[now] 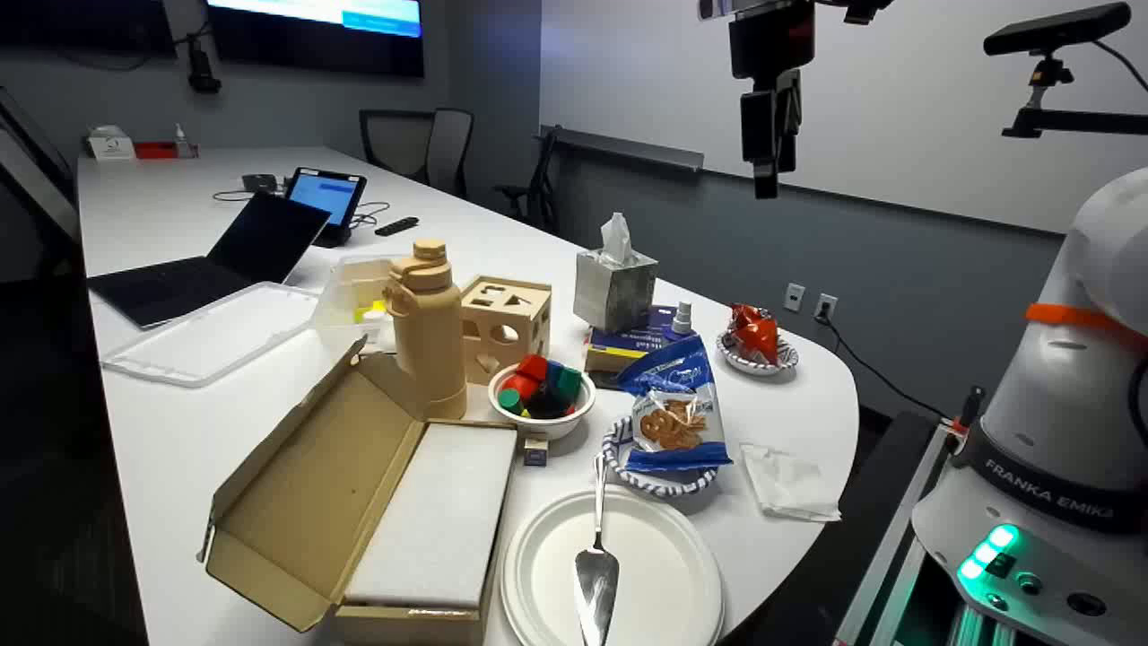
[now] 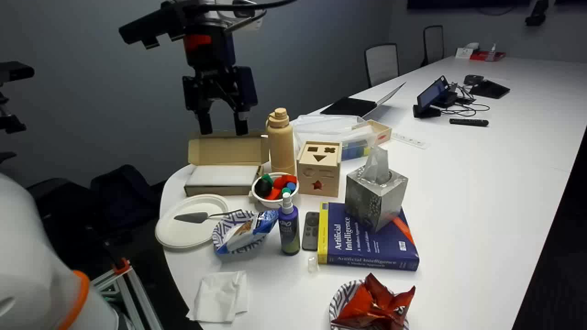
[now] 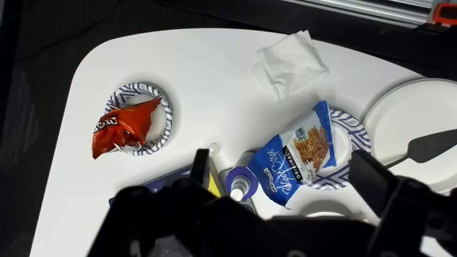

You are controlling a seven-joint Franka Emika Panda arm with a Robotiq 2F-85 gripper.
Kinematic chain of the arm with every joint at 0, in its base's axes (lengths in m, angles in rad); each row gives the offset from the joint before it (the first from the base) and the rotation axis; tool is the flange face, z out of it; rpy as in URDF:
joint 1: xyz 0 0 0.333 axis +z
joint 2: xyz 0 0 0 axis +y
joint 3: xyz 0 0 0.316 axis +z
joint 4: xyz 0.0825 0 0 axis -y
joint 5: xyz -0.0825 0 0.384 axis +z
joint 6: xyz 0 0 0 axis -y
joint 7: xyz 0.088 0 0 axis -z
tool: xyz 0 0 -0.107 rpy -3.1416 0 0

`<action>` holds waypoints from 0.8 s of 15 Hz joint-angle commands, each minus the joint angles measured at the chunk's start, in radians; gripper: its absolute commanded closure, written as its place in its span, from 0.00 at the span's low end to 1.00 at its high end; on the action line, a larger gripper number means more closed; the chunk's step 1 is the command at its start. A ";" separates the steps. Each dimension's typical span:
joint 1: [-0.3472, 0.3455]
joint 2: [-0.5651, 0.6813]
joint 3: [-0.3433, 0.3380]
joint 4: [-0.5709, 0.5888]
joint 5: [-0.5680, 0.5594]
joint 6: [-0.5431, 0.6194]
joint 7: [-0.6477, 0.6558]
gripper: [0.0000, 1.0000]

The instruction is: Close the cardboard box

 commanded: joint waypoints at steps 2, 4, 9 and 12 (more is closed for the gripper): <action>0.022 0.002 -0.017 0.003 -0.009 -0.003 0.011 0.00; 0.022 0.002 -0.017 0.003 -0.009 -0.003 0.011 0.00; 0.048 0.168 0.048 0.106 -0.062 0.072 0.019 0.00; 0.087 0.315 0.127 0.217 -0.131 0.154 0.035 0.00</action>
